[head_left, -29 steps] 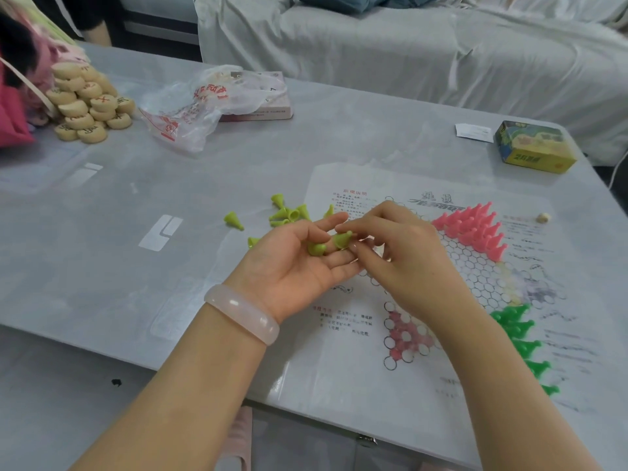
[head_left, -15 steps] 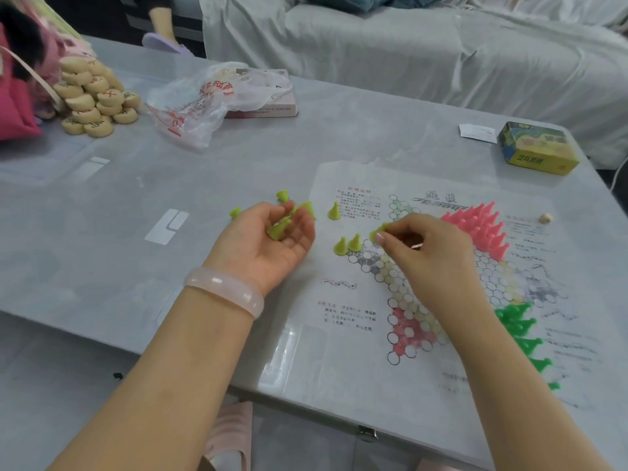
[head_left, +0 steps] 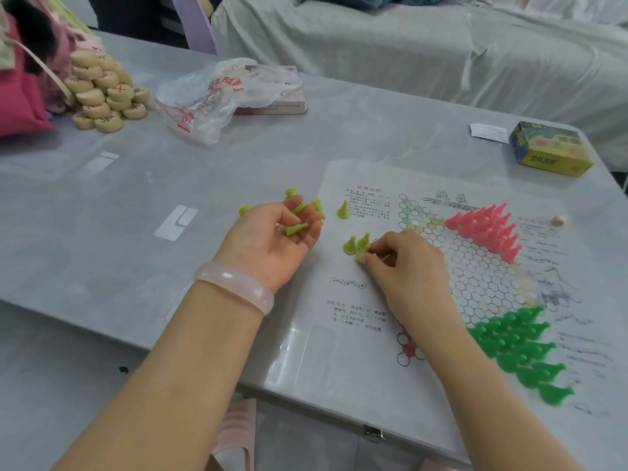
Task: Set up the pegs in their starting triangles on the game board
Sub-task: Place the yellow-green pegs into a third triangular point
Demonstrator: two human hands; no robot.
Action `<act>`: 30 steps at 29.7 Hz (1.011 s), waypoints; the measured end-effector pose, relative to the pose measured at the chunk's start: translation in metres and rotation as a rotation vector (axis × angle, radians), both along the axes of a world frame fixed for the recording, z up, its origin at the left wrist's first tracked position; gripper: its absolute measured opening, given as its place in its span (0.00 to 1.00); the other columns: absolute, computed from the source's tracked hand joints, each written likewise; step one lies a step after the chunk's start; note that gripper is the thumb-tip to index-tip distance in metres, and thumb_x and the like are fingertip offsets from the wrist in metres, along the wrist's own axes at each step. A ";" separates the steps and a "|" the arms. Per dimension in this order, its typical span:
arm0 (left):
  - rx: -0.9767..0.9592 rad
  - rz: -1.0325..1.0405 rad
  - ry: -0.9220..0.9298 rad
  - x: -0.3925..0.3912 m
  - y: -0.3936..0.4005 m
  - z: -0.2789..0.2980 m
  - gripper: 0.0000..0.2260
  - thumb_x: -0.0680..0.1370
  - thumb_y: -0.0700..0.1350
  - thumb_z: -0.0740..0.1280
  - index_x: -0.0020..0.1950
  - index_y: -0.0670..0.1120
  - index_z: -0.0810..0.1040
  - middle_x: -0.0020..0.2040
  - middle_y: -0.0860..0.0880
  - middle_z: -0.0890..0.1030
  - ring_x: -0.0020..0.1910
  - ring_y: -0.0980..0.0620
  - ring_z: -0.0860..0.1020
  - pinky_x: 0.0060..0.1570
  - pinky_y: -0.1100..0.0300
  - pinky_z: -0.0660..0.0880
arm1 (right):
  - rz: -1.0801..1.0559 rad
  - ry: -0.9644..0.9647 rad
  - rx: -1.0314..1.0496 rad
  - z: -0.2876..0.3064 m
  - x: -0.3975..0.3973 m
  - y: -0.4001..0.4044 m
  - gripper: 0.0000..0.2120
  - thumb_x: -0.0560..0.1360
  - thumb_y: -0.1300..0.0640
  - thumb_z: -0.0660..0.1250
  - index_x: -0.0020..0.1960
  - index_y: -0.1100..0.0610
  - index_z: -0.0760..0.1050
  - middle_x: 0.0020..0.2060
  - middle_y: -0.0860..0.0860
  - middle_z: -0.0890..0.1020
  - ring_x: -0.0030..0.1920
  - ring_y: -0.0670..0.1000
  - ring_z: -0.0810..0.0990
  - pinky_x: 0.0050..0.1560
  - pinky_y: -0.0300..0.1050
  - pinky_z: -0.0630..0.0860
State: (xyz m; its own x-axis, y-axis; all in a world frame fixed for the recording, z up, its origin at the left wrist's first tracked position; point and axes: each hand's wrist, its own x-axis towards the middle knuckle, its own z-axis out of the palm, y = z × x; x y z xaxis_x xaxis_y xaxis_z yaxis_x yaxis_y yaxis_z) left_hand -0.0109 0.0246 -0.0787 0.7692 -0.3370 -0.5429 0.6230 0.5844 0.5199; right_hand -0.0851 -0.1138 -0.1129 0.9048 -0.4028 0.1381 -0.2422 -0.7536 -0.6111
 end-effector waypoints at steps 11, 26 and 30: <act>0.003 0.001 -0.001 0.000 0.000 0.000 0.15 0.73 0.28 0.48 0.42 0.39 0.73 0.43 0.42 0.73 0.40 0.50 0.75 0.45 0.60 0.76 | 0.019 0.010 -0.098 -0.002 0.000 0.003 0.04 0.72 0.56 0.67 0.44 0.57 0.76 0.39 0.47 0.71 0.38 0.45 0.68 0.37 0.25 0.63; -0.109 -0.217 -0.106 -0.013 -0.012 0.001 0.07 0.76 0.36 0.55 0.48 0.38 0.73 0.51 0.37 0.76 0.52 0.41 0.79 0.54 0.53 0.76 | 0.064 -0.258 0.193 0.029 -0.009 0.007 0.05 0.75 0.57 0.63 0.43 0.49 0.77 0.34 0.41 0.79 0.37 0.41 0.76 0.38 0.29 0.70; -0.188 -0.272 -0.107 -0.018 -0.017 0.001 0.09 0.77 0.42 0.55 0.51 0.39 0.72 0.48 0.38 0.76 0.51 0.41 0.76 0.50 0.56 0.76 | 0.134 -0.263 0.190 0.025 -0.007 0.013 0.07 0.73 0.59 0.64 0.49 0.52 0.78 0.38 0.45 0.80 0.38 0.43 0.77 0.41 0.34 0.73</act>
State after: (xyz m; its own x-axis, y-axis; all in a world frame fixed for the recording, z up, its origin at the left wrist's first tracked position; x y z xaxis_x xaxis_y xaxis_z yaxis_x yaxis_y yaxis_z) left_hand -0.0291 0.0073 -0.0777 0.6867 -0.6242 -0.3727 0.7168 0.4961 0.4899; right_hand -0.0926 -0.1006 -0.0880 0.8948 -0.3235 0.3076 0.0356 -0.6352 -0.7716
